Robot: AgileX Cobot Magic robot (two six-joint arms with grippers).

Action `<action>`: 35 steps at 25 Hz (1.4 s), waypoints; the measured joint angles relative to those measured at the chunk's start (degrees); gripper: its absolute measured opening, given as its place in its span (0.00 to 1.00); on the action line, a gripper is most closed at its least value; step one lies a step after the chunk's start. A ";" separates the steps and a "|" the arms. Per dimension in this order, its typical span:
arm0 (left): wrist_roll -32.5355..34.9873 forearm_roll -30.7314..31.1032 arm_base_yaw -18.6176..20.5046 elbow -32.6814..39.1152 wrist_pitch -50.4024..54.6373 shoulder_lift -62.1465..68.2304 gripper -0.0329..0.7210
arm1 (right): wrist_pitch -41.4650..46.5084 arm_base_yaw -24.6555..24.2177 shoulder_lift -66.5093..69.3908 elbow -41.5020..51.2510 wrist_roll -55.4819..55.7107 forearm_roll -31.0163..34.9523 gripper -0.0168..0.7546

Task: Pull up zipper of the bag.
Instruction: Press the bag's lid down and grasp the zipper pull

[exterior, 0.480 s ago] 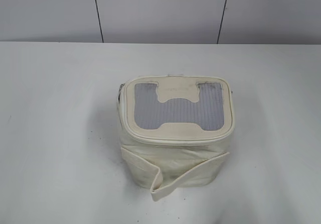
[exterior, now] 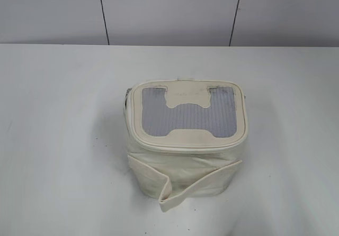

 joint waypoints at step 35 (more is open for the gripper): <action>0.00 0.00 0.00 0.00 0.00 0.00 0.45 | 0.00 0.00 0.00 0.00 0.00 0.00 0.75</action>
